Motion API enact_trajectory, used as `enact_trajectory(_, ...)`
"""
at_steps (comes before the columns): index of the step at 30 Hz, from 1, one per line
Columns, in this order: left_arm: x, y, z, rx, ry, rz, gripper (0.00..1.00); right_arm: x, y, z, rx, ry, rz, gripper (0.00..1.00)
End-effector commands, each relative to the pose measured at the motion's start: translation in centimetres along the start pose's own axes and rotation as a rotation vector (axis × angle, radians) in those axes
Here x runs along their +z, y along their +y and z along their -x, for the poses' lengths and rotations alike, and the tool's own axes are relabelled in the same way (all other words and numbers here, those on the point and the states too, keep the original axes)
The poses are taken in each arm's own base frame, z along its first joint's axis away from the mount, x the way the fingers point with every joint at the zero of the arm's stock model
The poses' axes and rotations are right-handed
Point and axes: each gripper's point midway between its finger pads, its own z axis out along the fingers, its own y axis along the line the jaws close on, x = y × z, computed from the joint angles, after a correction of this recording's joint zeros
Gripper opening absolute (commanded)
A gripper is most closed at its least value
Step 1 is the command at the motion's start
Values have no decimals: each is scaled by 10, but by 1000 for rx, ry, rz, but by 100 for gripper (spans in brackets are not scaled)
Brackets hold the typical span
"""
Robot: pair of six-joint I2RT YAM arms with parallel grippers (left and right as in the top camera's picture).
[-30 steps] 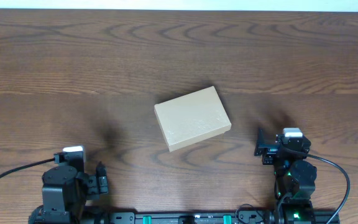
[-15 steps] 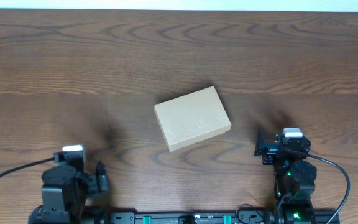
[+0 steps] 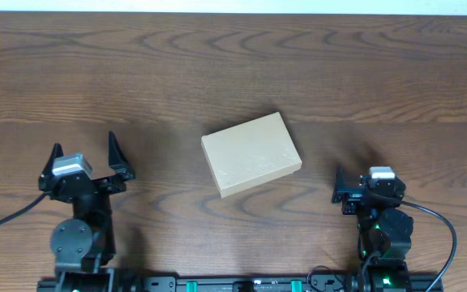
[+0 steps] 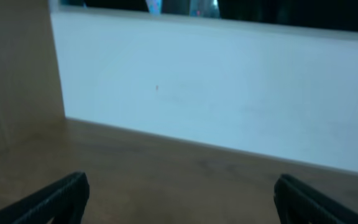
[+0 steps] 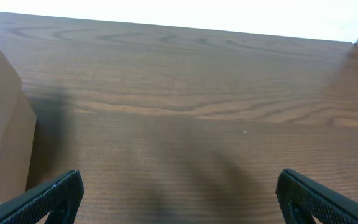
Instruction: Pack container
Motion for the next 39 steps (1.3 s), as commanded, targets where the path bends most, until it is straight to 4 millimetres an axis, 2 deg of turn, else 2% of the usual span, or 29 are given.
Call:
enact_trajectory(1,3,15,-19,-3,-27,80,95,0,-4,-1,14,1,-18,99)
enact_trajectory(10,-5,40,-31,-35,-129,189,96,0,-4,-1,14,1,-18,99)
enact_trajectory(18,-13,42,-29,-40,-172,167,95,0,-4,-1,14,1,-18,99)
enact_trajectory(31,-16,-1,-98,16,71,-108,95,0,-4,-1,14,1,-18,99)
enact_trajectory(39,-21,-10,-126,25,187,-171,95,0,-4,-1,14,1,-18,99)
